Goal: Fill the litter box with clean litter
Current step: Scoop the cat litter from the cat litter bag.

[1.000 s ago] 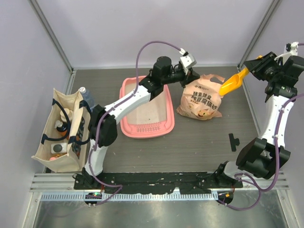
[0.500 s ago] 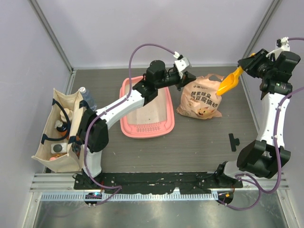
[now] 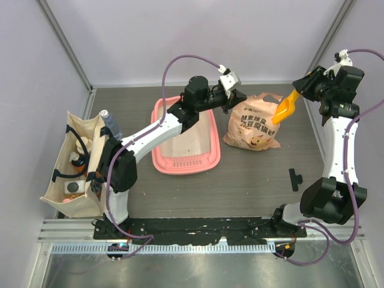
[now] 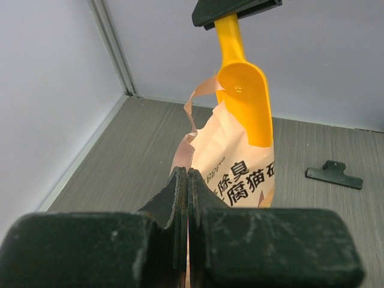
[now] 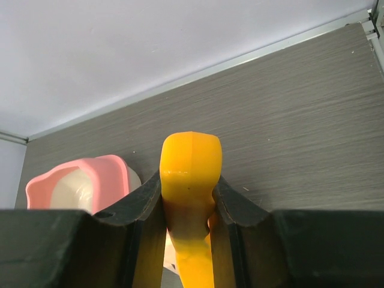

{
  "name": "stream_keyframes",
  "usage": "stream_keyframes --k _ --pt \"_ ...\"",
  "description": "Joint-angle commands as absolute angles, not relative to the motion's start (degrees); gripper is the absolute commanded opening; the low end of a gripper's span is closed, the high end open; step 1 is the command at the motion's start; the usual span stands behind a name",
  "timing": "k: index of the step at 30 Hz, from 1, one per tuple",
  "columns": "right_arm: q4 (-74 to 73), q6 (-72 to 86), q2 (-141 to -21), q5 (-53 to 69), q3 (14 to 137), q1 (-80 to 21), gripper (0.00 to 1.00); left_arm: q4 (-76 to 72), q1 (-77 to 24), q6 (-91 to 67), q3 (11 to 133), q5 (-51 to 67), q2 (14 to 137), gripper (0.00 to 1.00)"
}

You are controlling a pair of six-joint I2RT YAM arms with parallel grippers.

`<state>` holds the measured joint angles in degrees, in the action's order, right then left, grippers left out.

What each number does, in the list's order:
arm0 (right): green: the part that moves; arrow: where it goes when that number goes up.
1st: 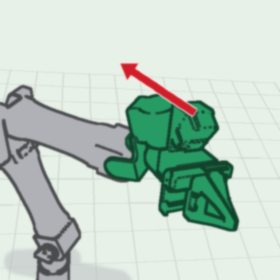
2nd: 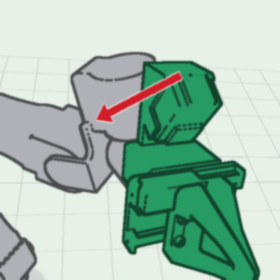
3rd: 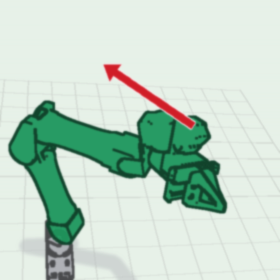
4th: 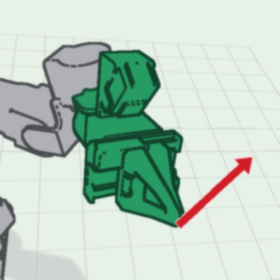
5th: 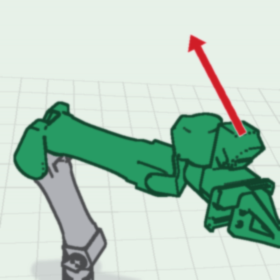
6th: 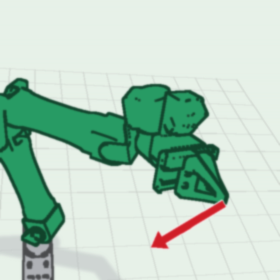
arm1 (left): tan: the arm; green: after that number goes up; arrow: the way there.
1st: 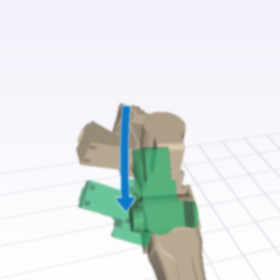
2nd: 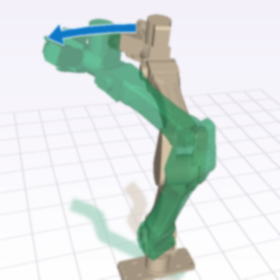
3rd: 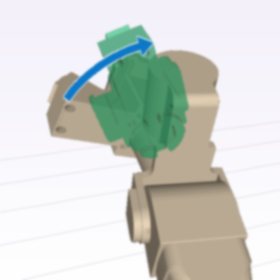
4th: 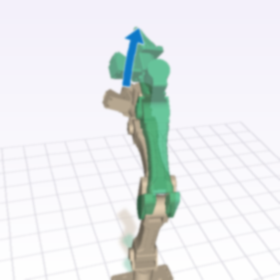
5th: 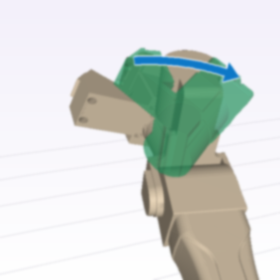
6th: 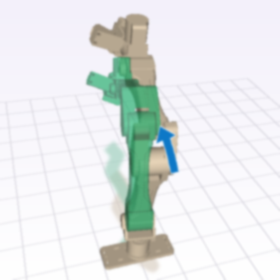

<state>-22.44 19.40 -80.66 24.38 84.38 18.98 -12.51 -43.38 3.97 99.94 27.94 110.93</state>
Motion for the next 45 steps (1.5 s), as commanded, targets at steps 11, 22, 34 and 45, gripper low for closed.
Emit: stream_keyframes --k 11,22,34,45 --pt "-23.7 2.5 -76.6 -5.8 83.6 7.1 0.01 -19.7 -41.9 3.7 94.4 24.6 103.3 0.0" --pt "-22.9 10.4 -74.6 0.9 80.6 7.0 0.01 -19.2 -41.9 2.4 92.7 24.5 102.4 0.0" --pt "-15.7 20.6 -73.2 6.6 71.5 6.7 0.01 -18.5 -41.9 1.1 93.7 22.4 102.8 0.0" --pt "1.4 12.5 -66.1 0.6 53.3 -1.8 0.01 -17.2 -41.9 0.9 96.5 21.9 104.1 0.0"
